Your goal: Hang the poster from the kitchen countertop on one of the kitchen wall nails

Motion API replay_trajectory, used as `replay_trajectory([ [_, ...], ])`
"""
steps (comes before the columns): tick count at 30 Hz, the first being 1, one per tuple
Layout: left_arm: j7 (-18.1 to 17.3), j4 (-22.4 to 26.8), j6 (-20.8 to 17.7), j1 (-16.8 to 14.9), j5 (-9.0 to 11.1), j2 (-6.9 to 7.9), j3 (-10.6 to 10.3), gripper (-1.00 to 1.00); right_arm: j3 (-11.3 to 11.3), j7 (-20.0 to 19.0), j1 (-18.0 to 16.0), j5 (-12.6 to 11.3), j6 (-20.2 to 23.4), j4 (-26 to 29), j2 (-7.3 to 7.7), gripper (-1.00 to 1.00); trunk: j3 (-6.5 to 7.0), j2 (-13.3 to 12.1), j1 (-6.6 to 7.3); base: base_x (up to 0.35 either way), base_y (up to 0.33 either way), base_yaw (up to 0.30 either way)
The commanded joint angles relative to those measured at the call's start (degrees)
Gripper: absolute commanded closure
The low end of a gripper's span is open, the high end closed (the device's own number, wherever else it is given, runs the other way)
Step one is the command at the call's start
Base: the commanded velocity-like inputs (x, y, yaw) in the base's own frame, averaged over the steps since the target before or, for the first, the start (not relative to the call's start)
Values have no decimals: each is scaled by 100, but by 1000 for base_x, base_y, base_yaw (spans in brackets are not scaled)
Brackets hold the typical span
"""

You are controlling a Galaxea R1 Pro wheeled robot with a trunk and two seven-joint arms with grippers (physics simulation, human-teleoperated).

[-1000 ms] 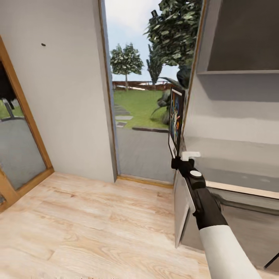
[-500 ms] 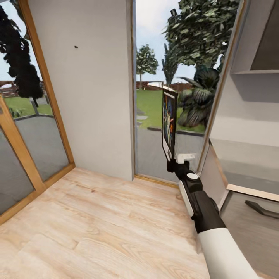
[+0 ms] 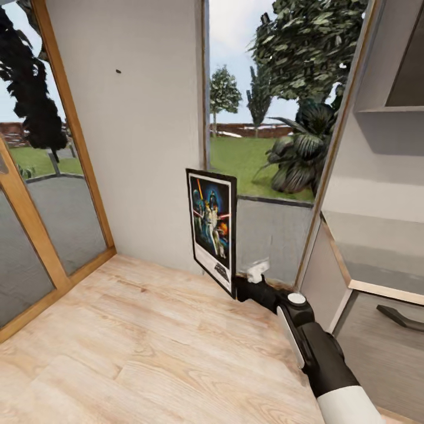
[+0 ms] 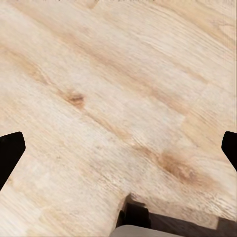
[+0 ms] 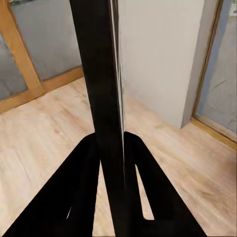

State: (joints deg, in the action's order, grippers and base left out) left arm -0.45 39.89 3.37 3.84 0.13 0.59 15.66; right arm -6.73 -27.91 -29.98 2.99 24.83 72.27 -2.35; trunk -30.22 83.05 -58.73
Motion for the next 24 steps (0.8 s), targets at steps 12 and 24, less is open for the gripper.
replay_trajectory([
  [12, 1, 76, 6, 0, 3, -6, -41, -100, 1607, -2619, 562, 43, 22, 231, 357, 100, 50, -117, 66, 0, 0, 0],
  [24, -1, 35, 6, -2, -11, -6, -66, -100, 1639, -2621, 572, 52, 22, 238, 358, 100, 265, -599, 329, 0, 0, 0],
])
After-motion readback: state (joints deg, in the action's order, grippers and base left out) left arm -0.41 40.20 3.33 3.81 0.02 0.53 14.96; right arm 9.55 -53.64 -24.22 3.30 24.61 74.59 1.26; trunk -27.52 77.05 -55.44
